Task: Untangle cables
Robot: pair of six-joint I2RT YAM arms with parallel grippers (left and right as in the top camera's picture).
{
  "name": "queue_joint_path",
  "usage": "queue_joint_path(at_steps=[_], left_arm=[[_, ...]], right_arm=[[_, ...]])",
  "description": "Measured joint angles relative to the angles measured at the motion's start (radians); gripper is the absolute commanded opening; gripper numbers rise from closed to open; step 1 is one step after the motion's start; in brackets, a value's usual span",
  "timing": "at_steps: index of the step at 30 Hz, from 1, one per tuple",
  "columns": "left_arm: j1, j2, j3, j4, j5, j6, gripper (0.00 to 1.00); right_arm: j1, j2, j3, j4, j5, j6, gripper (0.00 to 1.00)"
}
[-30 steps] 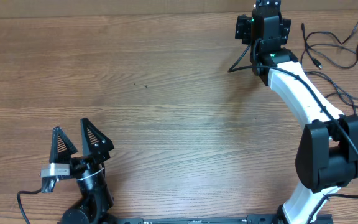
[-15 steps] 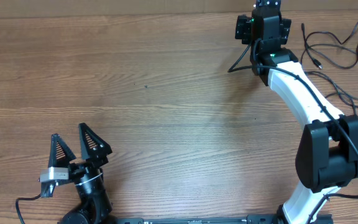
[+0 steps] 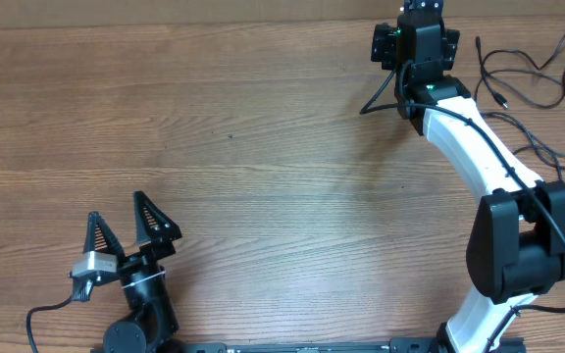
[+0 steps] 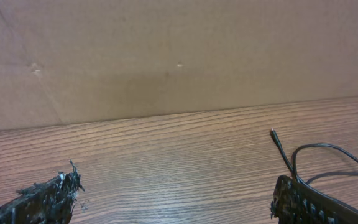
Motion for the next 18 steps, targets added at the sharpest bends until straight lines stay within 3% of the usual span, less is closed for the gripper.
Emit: queue_joint_path(at_steps=[18], left_arm=[[0.109,0.0,0.0,-0.249,0.013,0.0,1.0]], right_arm=[[0.0,0.0,0.0,0.0,0.0,0.0,1.0]])
